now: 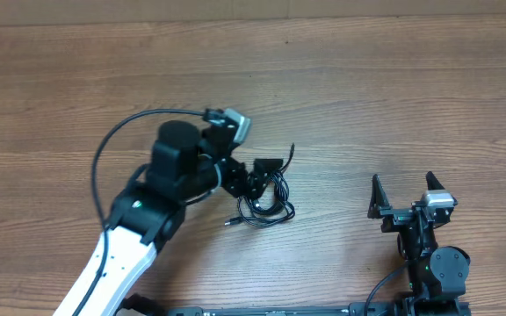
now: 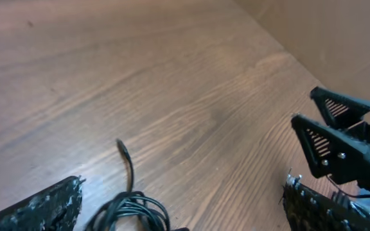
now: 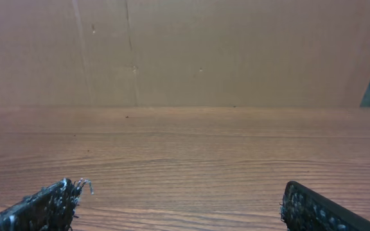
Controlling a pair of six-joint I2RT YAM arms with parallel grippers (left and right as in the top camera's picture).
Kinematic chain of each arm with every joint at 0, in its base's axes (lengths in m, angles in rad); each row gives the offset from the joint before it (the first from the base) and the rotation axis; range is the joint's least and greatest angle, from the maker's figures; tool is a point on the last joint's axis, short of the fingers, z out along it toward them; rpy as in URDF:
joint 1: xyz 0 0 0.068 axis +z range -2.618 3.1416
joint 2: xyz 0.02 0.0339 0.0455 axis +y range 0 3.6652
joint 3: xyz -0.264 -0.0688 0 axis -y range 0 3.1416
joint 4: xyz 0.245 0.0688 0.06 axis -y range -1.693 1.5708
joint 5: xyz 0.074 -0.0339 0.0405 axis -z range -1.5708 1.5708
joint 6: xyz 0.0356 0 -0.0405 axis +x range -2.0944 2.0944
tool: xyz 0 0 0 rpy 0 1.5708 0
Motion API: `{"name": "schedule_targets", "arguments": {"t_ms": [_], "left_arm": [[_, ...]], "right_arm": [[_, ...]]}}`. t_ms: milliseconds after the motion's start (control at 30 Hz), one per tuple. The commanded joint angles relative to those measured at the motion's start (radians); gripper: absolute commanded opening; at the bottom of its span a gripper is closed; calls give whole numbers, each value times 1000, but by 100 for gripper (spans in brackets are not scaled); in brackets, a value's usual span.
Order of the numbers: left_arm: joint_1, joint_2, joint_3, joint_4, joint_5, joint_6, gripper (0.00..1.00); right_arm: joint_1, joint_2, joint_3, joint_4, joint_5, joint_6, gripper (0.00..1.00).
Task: Untangle cables
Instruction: 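Move the left gripper over the tangled black cable bundle, then lower the left gripper and grasp the black cable bundle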
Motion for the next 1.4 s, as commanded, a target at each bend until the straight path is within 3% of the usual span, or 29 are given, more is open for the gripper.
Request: {"name": "schedule_targets", "arguments": {"t_ms": [0, 200, 300, 333, 467, 600, 800, 867, 967, 1033, 1067, 1167, 1367], "left_arm": [[-28, 69, 27, 7, -28, -127, 100], [-29, 172, 27, 92, -38, -247, 100], [-29, 216, 27, 155, -43, -392, 100], [-29, 244, 27, 177, -44, -517, 99], [-29, 295, 27, 185, -58, -738, 88], [-29, 323, 27, 153, -63, -830, 77], [-30, 329, 27, 20, -62, -1184, 85], [-29, 329, 27, 1, -65, -1228, 88], [-29, 329, 27, 6, -122, -1120, 89], [-28, 329, 27, 26, -193, -935, 91], [-27, 329, 27, 43, -219, -813, 99], [-18, 326, 38, 71, -192, -435, 100], [-16, 327, 55, 4, -249, 84, 100]], "right_arm": [[5, -7, -12, 7, 0, -2, 100], [5, -7, -12, 7, 0, -2, 100], [5, -7, -12, 7, 0, -2, 100], [5, -7, -12, 7, 0, -2, 100], [5, -7, -12, 7, 0, -2, 100], [5, -7, -12, 7, 0, -2, 100], [5, -7, -12, 7, 0, -2, 100], [5, -7, -12, 7, 0, -2, 100], [5, -7, -12, 7, 0, -2, 100], [5, -7, -12, 7, 0, -2, 100], [5, -7, -12, 7, 0, -2, 100], [5, -7, -12, 7, 0, -2, 100], [5, -7, -12, 7, 0, -2, 100]]}}
